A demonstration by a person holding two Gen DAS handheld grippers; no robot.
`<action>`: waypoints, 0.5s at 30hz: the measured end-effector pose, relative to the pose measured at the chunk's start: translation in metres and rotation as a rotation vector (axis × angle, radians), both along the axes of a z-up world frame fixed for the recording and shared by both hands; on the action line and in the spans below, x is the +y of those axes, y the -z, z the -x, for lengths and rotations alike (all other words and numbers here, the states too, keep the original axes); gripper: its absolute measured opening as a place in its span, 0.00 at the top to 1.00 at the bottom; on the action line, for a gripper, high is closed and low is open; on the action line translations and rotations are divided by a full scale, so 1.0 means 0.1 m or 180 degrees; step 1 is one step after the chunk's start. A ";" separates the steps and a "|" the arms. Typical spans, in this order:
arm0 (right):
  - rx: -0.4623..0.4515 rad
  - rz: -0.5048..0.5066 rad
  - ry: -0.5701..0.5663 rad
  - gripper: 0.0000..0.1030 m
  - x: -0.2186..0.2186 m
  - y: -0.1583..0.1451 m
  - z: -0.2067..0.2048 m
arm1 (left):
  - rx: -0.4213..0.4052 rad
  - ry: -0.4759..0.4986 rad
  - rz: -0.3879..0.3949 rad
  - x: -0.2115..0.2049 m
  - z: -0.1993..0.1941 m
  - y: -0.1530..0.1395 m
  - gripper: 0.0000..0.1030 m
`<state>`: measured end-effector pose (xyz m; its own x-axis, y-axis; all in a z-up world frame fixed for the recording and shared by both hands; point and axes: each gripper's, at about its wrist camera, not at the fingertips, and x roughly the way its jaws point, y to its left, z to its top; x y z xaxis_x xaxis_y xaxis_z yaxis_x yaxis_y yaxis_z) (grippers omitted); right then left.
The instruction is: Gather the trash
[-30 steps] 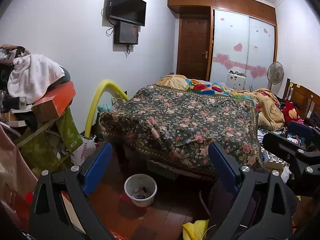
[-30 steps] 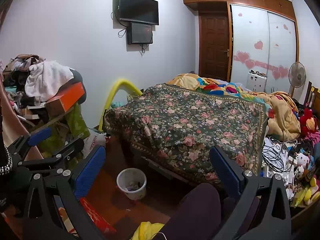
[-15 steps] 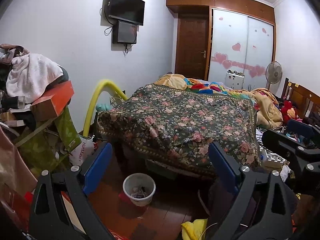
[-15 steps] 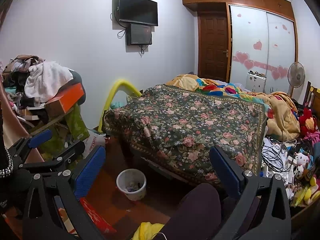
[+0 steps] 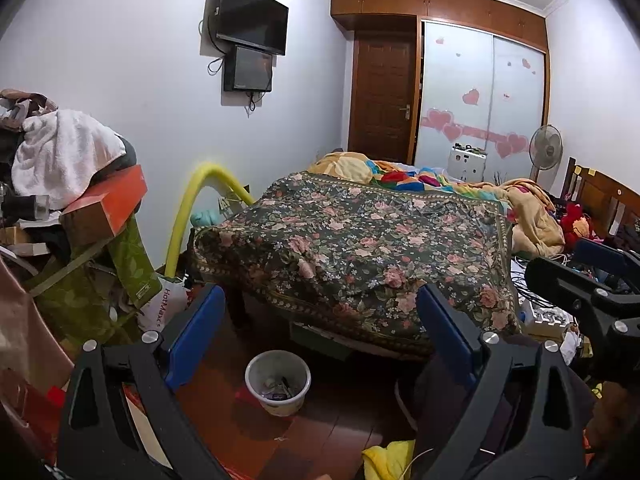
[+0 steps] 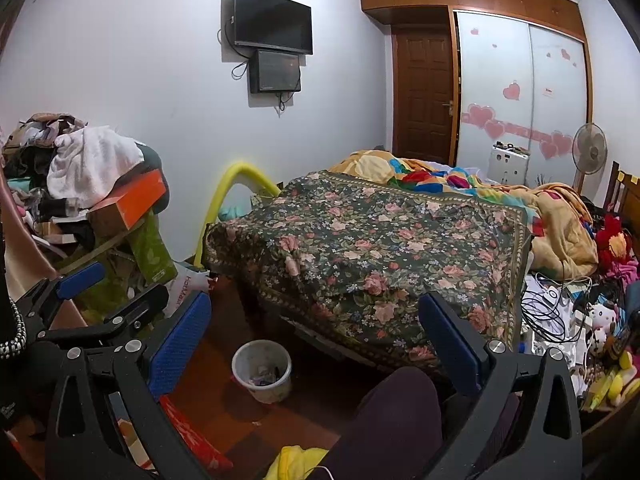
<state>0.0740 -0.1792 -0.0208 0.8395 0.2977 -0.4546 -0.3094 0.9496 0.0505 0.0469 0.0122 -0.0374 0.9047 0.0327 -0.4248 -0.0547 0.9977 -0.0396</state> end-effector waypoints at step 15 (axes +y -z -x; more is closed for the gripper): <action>-0.0024 -0.0022 0.0046 0.00 0.00 -0.03 -0.01 | -0.0021 0.0048 0.0053 0.01 -0.01 -0.02 0.06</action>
<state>0.0747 -0.1796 -0.0181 0.8471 0.2887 -0.4463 -0.2961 0.9536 0.0549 0.0482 0.0130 -0.0356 0.9079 0.0122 -0.4191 -0.0394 0.9976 -0.0564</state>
